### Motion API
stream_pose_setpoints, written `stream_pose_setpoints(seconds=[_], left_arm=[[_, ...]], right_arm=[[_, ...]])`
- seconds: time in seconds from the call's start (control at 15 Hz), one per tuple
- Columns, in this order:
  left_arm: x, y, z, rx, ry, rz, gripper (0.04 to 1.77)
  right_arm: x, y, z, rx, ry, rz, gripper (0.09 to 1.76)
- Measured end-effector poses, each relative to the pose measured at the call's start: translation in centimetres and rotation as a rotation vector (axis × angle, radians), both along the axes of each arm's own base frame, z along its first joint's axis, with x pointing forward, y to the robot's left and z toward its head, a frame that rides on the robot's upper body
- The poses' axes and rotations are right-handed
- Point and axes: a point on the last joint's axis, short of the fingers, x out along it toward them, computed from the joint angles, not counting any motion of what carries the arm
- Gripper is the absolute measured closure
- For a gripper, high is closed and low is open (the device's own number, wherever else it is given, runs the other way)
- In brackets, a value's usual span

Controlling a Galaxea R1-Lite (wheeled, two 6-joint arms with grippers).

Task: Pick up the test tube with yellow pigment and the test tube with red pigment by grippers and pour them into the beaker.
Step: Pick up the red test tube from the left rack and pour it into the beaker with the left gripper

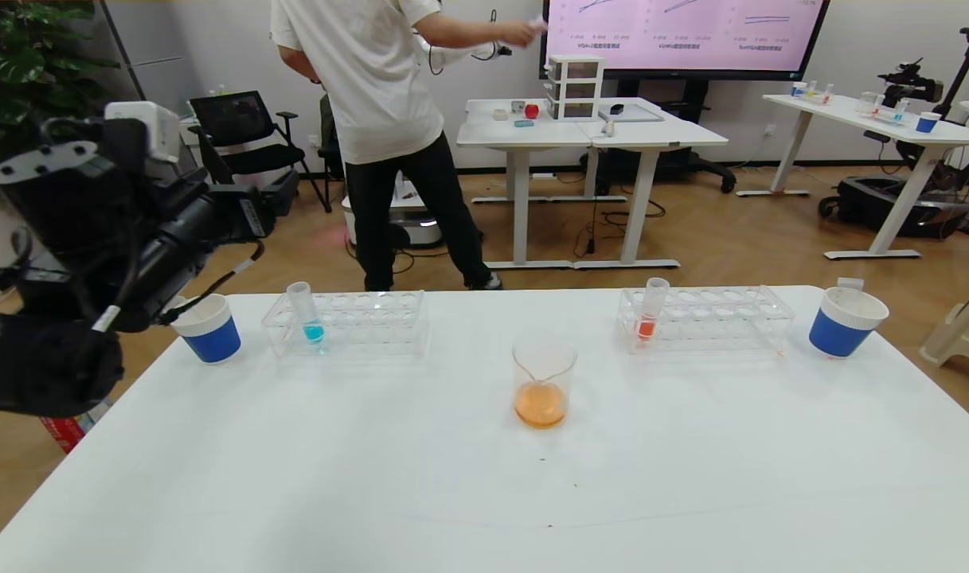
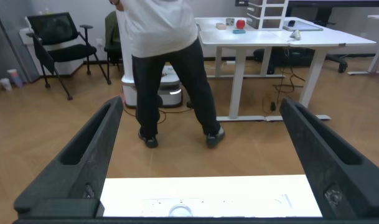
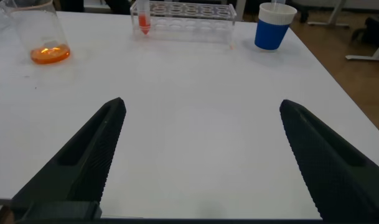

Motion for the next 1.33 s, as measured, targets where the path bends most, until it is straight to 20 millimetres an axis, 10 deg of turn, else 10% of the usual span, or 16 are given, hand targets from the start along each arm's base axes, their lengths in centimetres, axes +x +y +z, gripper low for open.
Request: stream_pose_setpoints(seconds=[0.53, 0.93, 1.33], left_arm=[[-19.6, 1.7, 6.0, 0.081, 0.116, 0.019, 0.06], [-32.5, 2.7, 3.8, 0.076, 0.143, 0.068, 0.06], [-38.6, 2.7, -0.2, 0.064, -0.004, 0.114, 0.06]], right_arm=[[0.0, 0.0, 0.0, 0.0, 0.0, 0.0, 0.12], [0.0, 0.0, 0.0, 0.0, 0.0, 0.0, 0.12], [0.0, 0.0, 0.0, 0.0, 0.0, 0.0, 0.12]])
